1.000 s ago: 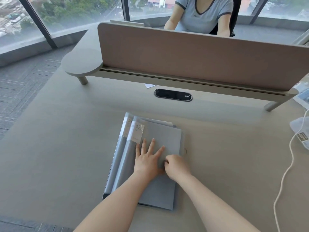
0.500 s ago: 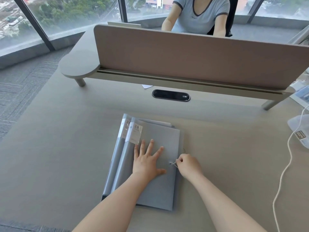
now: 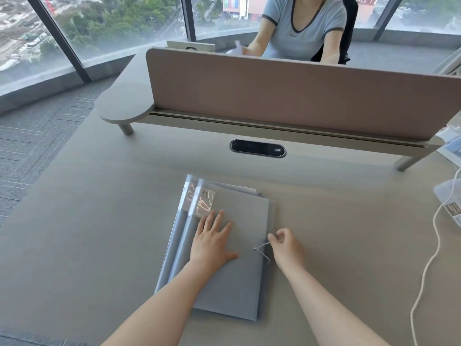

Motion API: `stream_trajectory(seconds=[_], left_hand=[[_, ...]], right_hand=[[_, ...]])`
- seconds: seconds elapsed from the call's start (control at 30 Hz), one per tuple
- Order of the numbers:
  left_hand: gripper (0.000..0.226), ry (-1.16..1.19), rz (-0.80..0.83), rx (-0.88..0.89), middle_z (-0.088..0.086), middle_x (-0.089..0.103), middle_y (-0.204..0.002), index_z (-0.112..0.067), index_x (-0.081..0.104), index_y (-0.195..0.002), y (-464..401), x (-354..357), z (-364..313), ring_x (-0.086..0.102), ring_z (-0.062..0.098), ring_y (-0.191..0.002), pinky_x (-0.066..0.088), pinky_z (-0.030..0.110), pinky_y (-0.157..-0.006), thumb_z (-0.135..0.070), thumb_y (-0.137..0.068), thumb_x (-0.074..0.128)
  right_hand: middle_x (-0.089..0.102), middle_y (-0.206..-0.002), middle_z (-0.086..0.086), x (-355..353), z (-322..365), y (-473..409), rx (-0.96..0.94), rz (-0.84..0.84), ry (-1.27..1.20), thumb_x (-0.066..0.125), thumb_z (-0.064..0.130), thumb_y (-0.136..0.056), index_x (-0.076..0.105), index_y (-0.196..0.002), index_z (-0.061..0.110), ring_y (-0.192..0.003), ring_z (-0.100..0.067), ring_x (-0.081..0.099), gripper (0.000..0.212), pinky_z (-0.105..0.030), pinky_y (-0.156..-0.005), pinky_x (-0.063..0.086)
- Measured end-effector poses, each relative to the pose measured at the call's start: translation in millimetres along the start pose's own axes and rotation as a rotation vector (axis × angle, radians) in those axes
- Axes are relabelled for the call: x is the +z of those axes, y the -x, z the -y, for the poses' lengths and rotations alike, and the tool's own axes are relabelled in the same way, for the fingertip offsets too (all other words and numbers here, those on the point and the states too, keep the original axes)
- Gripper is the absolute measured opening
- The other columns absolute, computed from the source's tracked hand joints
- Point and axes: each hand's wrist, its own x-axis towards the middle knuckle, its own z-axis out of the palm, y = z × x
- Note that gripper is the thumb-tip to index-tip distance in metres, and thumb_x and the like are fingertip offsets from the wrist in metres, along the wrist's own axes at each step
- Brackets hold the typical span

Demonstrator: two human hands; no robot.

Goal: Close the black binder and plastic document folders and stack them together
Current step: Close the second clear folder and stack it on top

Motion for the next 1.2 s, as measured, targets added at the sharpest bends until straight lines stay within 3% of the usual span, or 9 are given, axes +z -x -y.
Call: stream_trajectory(seconds=[0.17, 0.3, 0.47, 0.6, 0.77, 0.93, 1.0, 1.1, 1.2], left_hand=[[0.091, 0.098, -0.132, -0.122, 0.005, -0.002, -0.167, -0.028, 0.021, -0.155, 3.9, -13.4, 21.3, -0.01, 0.026, -0.153, -0.006, 0.046, -0.123, -0.057, -0.081, 0.065], [0.099, 0.224, -0.18, -0.306, 0.005, 0.001, -0.167, -0.025, 0.01, -0.157, 11.9, -16.3, 41.7, -0.002, 0.026, -0.154, 0.002, 0.045, -0.122, -0.058, -0.081, 0.065], [0.087, 0.584, -0.187, -0.499, 0.007, 0.034, -0.156, -0.019, 0.027, -0.152, 22.0, -18.0, 62.3, 0.032, 0.032, -0.141, 0.034, 0.044, -0.11, -0.052, -0.082, 0.068], [0.075, 0.804, -0.155, -0.53, 0.007, 0.054, -0.136, -0.018, 0.036, -0.15, 22.0, -20.2, 72.0, 0.051, 0.029, -0.128, 0.043, 0.04, -0.102, -0.044, -0.087, 0.067], [0.056, 0.903, -0.153, -0.533, 0.001, 0.067, -0.119, -0.023, 0.049, -0.139, 22.2, -28.5, 79.3, 0.063, 0.025, -0.11, 0.051, 0.039, -0.091, -0.039, -0.088, 0.066], [0.075, 0.972, -0.067, -0.542, -0.005, 0.059, -0.139, -0.033, 0.036, -0.15, 25.8, -24.1, 87.6, 0.058, 0.022, -0.125, 0.048, 0.041, -0.104, -0.049, -0.084, 0.068], [0.079, 1.029, -0.037, -0.566, -0.007, 0.064, -0.132, -0.039, 0.036, -0.148, 27.6, -20.1, 90.8, 0.065, 0.02, -0.115, 0.052, 0.041, -0.099, -0.055, -0.078, 0.067], [0.078, 1.098, -0.019, -0.569, -0.011, 0.07, -0.116, -0.043, 0.04, -0.144, 30.9, -18.7, 91.4, 0.07, 0.015, -0.098, 0.057, 0.04, -0.09, -0.059, -0.072, 0.066], [0.084, 1.129, -0.015, -0.576, -0.011, 0.071, -0.114, -0.044, 0.042, -0.143, 31.6, -20.1, 91.8, 0.071, 0.014, -0.095, 0.058, 0.039, -0.089, -0.063, -0.065, 0.065]], right_hand=[[0.07, -0.083, -0.001, 2.4, -3.0, -4.1, 0.072, 0.095, -0.072, 0.059, 0.03, -0.085, 0.054, -0.081, 0.027, -0.074, -0.029, 0.071, 0.008, -0.045, -0.075, 0.059], [0.063, -0.07, -0.005, -2.2, 2.8, 2.3, 0.137, 0.132, -0.202, 0.059, 0.014, -0.087, 0.056, -0.086, 0.02, -0.056, -0.025, 0.059, 0.007, -0.035, -0.057, 0.054], [0.059, -0.069, -0.007, -2.7, 4.1, 2.9, 0.186, 0.124, -0.327, 0.055, 0.0, -0.087, 0.059, -0.09, 0.011, -0.048, -0.019, 0.051, 0.012, -0.028, -0.045, 0.048], [0.058, -0.069, -0.008, 2.7, 16.9, 0.7, 0.164, 0.106, -0.399, 0.056, -0.003, -0.088, 0.06, -0.085, 0.008, -0.047, -0.019, 0.051, 0.013, -0.027, -0.04, 0.05], [0.059, -0.067, -0.006, 11.4, 31.5, -6.1, 0.123, 0.064, -0.37, 0.052, -0.005, -0.087, 0.062, -0.082, 0.008, -0.047, -0.022, 0.053, 0.017, -0.042, -0.058, 0.056], [0.069, -0.076, -0.004, 21.1, 23.9, -0.9, 0.125, 0.018, -0.178, 0.058, 0.008, -0.082, 0.065, -0.087, 0.017, -0.068, -0.031, 0.068, 0.012, -0.045, -0.074, 0.059], [0.07, -0.08, -0.009, 23.0, 20.9, 3.8, 0.098, 0.004, -0.088, 0.057, 0.009, -0.08, 0.067, -0.085, 0.014, -0.079, -0.034, 0.067, 0.012, -0.034, -0.07, 0.05], [0.058, -0.068, -0.021, 28.6, 16.4, 4.2, 0.096, 0.013, -0.078, 0.053, 0.005, -0.075, 0.06, -0.068, 0.006, -0.065, -0.037, 0.049, 0.01, -0.031, -0.06, 0.031], [0.056, -0.065, -0.022, 32.7, 13.7, -0.6, 0.108, 0.016, -0.092, 0.051, 0.005, -0.07, 0.058, -0.062, 0.005, -0.06, -0.035, 0.046, 0.011, -0.033, -0.057, 0.036]])
